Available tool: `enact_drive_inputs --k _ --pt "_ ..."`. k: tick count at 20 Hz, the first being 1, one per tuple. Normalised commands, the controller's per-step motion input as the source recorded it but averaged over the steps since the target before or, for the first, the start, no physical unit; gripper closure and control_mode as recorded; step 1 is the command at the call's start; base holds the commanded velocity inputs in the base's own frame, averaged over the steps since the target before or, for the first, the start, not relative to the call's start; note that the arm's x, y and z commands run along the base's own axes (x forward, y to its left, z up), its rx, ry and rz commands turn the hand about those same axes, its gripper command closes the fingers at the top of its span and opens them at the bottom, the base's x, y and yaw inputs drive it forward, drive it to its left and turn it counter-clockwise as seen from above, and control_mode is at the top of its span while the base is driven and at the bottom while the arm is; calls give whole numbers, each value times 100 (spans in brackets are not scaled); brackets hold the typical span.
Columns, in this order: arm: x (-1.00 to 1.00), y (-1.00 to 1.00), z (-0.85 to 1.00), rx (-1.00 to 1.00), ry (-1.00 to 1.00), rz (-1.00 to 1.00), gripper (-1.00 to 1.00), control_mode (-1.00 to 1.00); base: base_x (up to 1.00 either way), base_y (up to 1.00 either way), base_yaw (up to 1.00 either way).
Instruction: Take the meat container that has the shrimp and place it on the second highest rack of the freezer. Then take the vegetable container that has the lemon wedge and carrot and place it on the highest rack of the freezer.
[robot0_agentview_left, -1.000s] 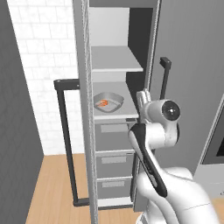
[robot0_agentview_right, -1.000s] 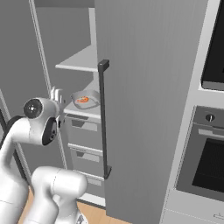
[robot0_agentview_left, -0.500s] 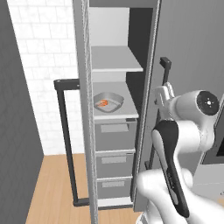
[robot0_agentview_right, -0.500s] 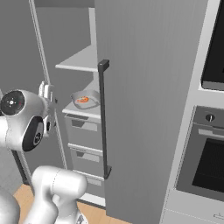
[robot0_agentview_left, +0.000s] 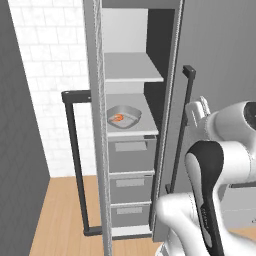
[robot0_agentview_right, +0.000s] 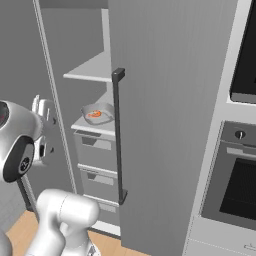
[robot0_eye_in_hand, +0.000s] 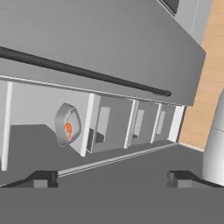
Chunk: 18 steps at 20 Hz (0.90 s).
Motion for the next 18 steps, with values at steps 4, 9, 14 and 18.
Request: enact_drive_inputs --k 4,9,14,18 --pt "-18 -3 -3 0 -3 -1 -100 100 -74 -22 -23" --pt "0 0 0 0 0 0 -100 100 -98 -63 -36" --pt "0 0 0 0 0 0 -100 100 -67 -100 -26" --pt "0 0 0 0 0 0 -100 100 3 -100 -23"
